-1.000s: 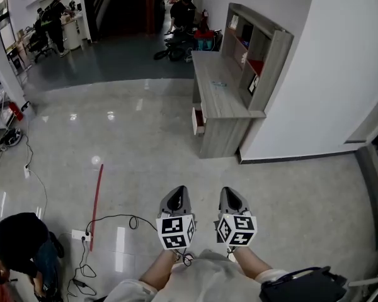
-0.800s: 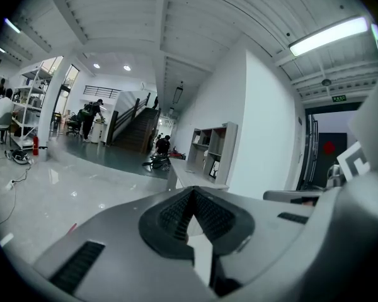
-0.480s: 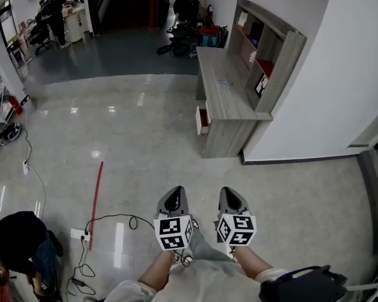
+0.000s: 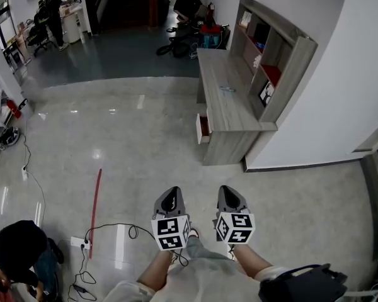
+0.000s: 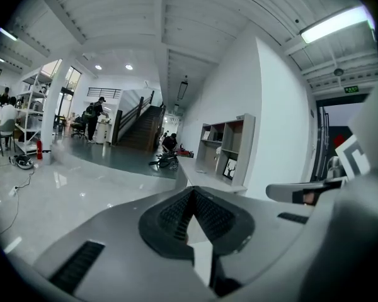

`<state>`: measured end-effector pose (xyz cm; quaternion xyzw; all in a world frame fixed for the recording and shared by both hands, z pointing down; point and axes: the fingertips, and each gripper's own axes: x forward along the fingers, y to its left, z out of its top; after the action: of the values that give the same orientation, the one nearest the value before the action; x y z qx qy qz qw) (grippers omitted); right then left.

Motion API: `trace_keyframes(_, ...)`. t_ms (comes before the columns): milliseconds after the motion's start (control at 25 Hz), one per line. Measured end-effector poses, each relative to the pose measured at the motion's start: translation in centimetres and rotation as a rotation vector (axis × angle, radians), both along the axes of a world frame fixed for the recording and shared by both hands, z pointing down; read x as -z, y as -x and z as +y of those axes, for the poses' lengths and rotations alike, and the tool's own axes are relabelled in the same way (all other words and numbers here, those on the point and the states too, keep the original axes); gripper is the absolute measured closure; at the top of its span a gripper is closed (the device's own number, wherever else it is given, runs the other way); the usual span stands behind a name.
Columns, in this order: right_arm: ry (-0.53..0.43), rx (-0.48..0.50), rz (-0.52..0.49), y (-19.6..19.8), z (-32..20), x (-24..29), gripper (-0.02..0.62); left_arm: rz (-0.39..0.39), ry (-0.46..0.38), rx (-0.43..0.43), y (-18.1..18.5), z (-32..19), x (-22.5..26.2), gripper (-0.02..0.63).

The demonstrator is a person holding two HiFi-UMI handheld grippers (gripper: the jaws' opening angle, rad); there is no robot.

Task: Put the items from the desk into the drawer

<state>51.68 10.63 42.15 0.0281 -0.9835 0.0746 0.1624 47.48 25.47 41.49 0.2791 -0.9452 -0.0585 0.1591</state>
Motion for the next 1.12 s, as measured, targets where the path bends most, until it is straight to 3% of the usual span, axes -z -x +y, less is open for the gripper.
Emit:
trace_keyframes(600,0.011,0.032,0.026,11.7,-4.3,-0.9,0.597,0.02,0.024,0.036,11.0,-3.5,-0.8,0.607)
trace_keyframes(840,0.018,0.028,0.06,14.8,-4.3,-2.5,0.597,0.036,0.039,0.016,14.3,-4.0,-1.8,0.607)
trace_keyframes(1120,-0.006,-0.014,0.044,21.3,-3.2,-2.4,0.597,0.005,0.024,-0.045,21.6,-3.7,-1.5,0.607)
